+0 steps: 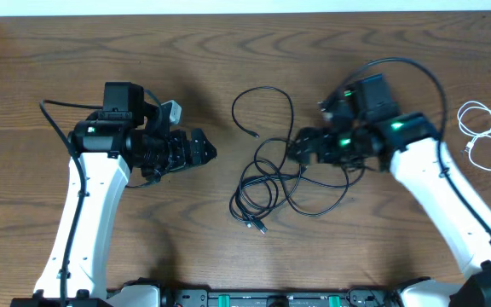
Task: Untangle cables
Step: 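Move the right gripper left onto the black cable tangle and grasp it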
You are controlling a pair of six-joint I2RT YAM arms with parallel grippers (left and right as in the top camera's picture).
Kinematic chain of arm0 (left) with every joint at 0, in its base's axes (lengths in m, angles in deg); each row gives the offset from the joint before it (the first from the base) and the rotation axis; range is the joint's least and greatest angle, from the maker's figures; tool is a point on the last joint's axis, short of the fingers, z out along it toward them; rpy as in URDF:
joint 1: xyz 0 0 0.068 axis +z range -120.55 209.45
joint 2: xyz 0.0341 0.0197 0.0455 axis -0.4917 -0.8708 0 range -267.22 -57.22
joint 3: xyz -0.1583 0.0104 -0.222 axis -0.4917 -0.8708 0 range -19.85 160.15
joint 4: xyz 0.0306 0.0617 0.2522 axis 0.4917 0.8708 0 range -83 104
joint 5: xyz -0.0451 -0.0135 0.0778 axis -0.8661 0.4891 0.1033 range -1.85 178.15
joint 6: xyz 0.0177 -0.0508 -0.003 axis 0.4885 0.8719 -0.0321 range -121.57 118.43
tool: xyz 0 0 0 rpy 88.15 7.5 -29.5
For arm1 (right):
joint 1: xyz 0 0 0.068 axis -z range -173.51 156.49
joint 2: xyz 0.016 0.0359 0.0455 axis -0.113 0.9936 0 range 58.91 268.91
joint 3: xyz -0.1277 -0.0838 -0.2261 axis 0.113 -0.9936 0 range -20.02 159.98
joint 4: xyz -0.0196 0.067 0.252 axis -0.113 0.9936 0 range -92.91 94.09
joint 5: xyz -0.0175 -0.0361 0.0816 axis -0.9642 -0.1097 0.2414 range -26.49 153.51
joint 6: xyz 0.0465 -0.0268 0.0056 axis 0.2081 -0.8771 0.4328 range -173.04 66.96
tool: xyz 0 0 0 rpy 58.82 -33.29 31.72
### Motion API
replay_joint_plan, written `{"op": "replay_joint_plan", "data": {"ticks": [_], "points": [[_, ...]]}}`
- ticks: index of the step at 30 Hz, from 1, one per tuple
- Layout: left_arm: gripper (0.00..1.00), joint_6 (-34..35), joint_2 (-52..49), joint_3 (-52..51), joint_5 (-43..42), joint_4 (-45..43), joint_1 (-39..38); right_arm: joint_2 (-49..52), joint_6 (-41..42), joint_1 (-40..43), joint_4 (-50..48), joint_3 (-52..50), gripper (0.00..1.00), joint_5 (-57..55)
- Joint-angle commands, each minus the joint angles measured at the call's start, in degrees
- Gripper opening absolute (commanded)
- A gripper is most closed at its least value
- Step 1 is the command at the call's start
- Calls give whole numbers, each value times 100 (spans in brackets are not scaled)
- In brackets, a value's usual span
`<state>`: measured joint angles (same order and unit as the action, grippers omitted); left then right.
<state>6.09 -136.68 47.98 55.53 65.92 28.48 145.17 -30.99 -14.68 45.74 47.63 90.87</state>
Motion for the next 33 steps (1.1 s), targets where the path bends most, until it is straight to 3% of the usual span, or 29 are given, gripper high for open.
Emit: {"op": "replay_joint_plan", "data": {"ticks": [1, 9, 12, 15, 17, 24, 33], "points": [[98, -13, -28, -24, 37, 11, -13, 24, -70, -415, -22, 7, 99, -699], [98, -11, -28, -24, 35, 11, -13, 24, -116, -662, -9, 7, 99, -942], [98, -11, -28, -24, 35, 11, -13, 24, -205, -664, 85, 7, 95, -846], [98, -11, -28, -24, 37, 11, -13, 24, -289, -684, 35, 7, 54, -745], [98, -11, -28, -24, 37, 11, -13, 24, -579, -763, 20, 7, 49, -748], [98, -11, -28, -24, 37, 11, -13, 136, -1290, -1274, -398, 4, 42, -992], [98, -11, -28, -24, 37, 11, -13, 599, -1292, -1731, -953, 4, 49, -1547]]}}
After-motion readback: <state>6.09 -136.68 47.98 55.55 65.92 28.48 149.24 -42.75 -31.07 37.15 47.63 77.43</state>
